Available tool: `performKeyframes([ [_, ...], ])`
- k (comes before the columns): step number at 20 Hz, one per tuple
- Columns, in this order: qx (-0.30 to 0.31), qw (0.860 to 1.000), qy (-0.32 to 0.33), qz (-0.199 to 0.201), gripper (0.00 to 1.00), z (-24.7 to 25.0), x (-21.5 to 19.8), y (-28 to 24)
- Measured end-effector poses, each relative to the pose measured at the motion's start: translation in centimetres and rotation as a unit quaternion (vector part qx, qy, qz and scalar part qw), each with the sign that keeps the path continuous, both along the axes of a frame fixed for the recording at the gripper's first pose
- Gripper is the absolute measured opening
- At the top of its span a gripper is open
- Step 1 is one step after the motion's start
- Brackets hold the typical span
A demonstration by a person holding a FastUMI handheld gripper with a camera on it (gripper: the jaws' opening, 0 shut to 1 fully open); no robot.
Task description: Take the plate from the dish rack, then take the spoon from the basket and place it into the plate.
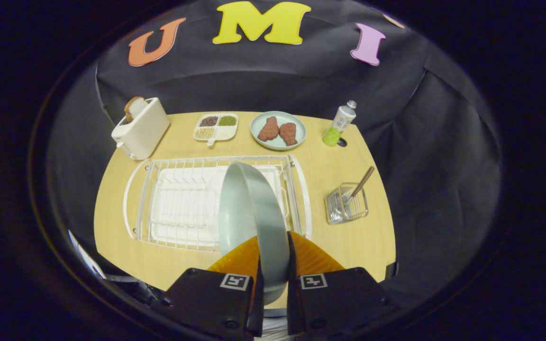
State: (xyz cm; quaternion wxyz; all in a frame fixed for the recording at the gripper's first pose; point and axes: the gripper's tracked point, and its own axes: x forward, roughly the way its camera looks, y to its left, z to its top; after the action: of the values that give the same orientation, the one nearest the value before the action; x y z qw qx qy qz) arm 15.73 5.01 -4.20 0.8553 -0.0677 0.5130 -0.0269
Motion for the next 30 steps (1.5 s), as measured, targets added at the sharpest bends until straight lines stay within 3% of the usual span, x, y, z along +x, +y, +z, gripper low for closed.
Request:
performKeyframes([
  [3,0.026,0.999,-0.002,0.021,0.25,-2.5,-4.0,-0.3],
  [11,0.095,0.994,0.033,0.031,0.25,-10.7,-11.3,-0.6],
  [15,0.098,0.994,0.041,0.025,0.26,-13.0,-11.5,-1.3],
  [22,0.092,0.994,-0.020,0.048,0.29,-12.4,-10.0,-2.2],
  [23,0.096,0.994,-0.023,0.050,0.32,-12.3,-10.1,-2.0],
  [27,0.072,0.996,-0.033,0.037,0.71,-12.7,-9.7,-3.2],
  [30,0.039,0.998,-0.044,0.037,0.78,-12.6,-9.4,-4.2],
])
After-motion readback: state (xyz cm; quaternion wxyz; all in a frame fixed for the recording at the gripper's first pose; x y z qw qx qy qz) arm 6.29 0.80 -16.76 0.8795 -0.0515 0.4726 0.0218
